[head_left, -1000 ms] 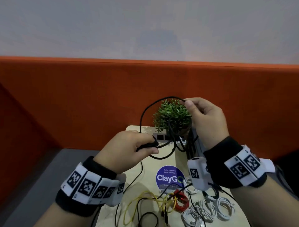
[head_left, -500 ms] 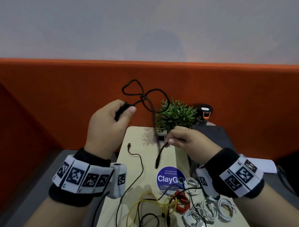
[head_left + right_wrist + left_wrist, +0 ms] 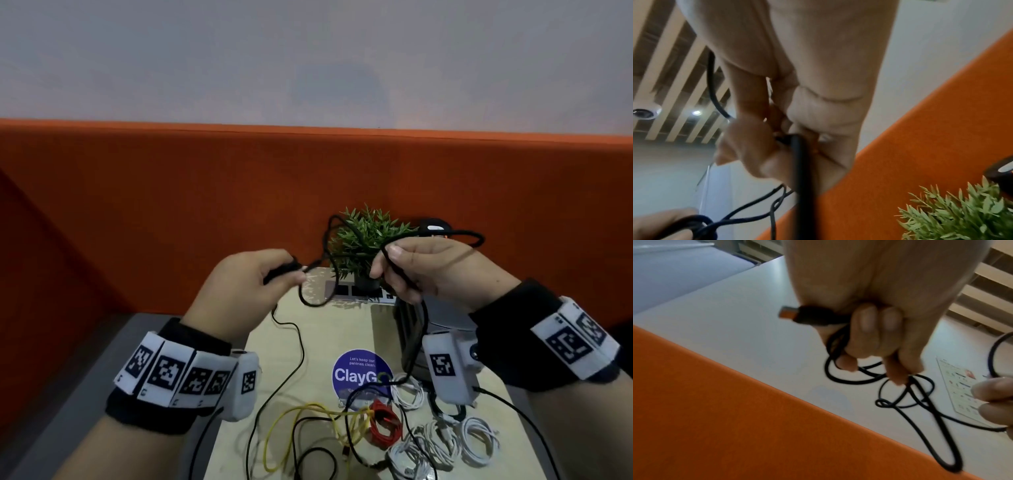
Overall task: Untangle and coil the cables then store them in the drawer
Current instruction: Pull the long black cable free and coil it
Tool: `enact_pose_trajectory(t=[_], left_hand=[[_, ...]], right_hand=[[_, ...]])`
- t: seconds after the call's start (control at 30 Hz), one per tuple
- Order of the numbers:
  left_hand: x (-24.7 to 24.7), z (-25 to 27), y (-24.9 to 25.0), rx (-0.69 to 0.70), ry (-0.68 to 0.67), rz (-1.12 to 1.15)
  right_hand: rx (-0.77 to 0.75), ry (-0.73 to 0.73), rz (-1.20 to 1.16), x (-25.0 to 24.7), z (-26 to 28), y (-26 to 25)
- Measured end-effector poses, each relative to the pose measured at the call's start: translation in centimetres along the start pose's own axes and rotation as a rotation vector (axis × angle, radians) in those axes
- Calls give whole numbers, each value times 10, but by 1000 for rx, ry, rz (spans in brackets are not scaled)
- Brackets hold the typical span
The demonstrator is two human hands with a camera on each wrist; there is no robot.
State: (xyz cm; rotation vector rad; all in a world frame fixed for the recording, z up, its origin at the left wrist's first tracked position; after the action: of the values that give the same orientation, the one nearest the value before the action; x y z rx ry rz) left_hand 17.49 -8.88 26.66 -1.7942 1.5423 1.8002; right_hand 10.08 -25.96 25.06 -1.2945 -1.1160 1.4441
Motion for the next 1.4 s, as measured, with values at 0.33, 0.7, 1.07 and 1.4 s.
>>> enact_pose_trajectory(t=[0.33, 0.7, 1.07, 1.4], left_hand=[[-29, 6, -19, -148, 283, -233], [-17, 3, 9, -32, 193, -320], [-22, 5, 24, 54, 202, -314], [26, -1, 23, 184, -21, -498]], right_hand=[[283, 101, 410, -5, -4, 47], [11, 259, 233, 18, 0, 4], [61, 273, 333, 41, -18, 44], [-300, 501, 799, 37, 2, -25]])
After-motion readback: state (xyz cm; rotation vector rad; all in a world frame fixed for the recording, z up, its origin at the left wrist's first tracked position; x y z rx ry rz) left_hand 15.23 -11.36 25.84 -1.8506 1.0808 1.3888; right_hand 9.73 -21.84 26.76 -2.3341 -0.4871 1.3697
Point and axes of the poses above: each hand's wrist, its own z-axis away from the middle knuckle, its own x-axis out of the palm, y = z × x, the point moved 10 cm from there along -z, towards the middle knuckle, and after that the axes turned 7 degrees about -y, right-handed, at the moved point
